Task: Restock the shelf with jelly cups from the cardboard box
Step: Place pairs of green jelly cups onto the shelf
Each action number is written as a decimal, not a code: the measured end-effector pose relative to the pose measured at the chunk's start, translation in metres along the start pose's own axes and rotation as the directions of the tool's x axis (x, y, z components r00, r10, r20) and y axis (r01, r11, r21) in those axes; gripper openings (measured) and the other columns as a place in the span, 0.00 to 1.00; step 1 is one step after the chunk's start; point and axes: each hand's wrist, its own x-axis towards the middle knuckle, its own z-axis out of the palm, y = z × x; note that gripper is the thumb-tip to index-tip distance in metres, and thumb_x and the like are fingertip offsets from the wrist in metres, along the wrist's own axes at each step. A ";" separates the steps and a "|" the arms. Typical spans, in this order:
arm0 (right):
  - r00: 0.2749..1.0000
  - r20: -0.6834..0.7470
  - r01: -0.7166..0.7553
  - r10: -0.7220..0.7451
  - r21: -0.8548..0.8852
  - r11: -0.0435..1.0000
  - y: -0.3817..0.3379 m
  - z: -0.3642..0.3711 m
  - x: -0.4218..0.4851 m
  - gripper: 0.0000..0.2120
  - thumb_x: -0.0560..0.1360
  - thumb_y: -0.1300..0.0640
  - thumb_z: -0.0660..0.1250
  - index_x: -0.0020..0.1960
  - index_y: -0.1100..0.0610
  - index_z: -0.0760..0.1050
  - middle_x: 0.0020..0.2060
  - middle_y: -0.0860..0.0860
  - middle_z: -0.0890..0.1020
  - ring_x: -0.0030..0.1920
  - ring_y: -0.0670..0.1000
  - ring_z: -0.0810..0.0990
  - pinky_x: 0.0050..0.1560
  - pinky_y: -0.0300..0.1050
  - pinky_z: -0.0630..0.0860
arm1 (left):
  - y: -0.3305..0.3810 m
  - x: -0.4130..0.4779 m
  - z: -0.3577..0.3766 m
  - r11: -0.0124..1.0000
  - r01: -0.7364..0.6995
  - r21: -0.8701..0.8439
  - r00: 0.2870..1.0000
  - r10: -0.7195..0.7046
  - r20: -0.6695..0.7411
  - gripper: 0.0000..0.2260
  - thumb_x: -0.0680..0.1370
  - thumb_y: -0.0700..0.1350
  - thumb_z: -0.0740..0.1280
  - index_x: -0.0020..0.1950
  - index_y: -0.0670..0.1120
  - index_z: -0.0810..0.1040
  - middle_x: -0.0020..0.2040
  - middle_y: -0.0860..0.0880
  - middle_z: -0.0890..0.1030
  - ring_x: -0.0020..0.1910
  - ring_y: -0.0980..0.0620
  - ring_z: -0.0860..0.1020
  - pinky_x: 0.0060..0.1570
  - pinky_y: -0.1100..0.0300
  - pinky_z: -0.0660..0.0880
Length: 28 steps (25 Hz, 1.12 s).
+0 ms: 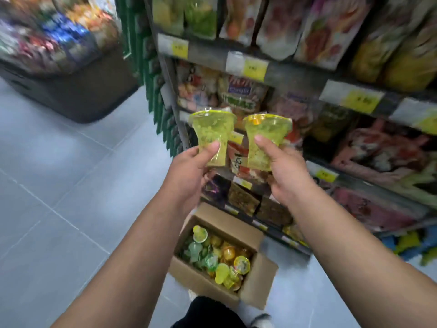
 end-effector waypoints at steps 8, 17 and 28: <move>0.934 0.098 0.341 -0.343 0.036 0.939 -0.183 0.018 -0.084 0.42 0.47 0.36 0.82 0.56 0.55 0.81 0.49 0.50 0.86 0.55 0.56 0.83 0.62 0.65 0.73 | 0.160 -0.054 0.068 0.917 -0.398 0.031 0.904 0.387 0.181 0.17 0.69 0.50 0.72 0.54 0.44 0.81 0.49 0.48 0.86 0.46 0.52 0.84 0.44 0.57 0.77; 0.764 0.022 0.643 -0.645 0.052 0.764 -0.306 0.026 -0.144 0.16 0.67 0.55 0.75 0.52 0.60 0.82 0.48 0.55 0.86 0.52 0.56 0.85 0.60 0.56 0.77 | 0.290 -0.062 0.113 0.794 -0.608 -0.011 0.720 0.557 0.413 0.19 0.67 0.47 0.75 0.56 0.43 0.81 0.51 0.46 0.86 0.52 0.46 0.84 0.57 0.48 0.77; 0.590 -0.183 0.775 -0.786 -0.144 0.615 -0.408 -0.005 -0.172 0.12 0.69 0.55 0.74 0.51 0.57 0.81 0.45 0.52 0.87 0.47 0.54 0.85 0.54 0.56 0.79 | 0.382 -0.065 0.198 0.732 -0.677 -0.070 0.542 0.562 0.625 0.13 0.72 0.45 0.75 0.55 0.45 0.82 0.50 0.50 0.86 0.51 0.50 0.84 0.55 0.52 0.79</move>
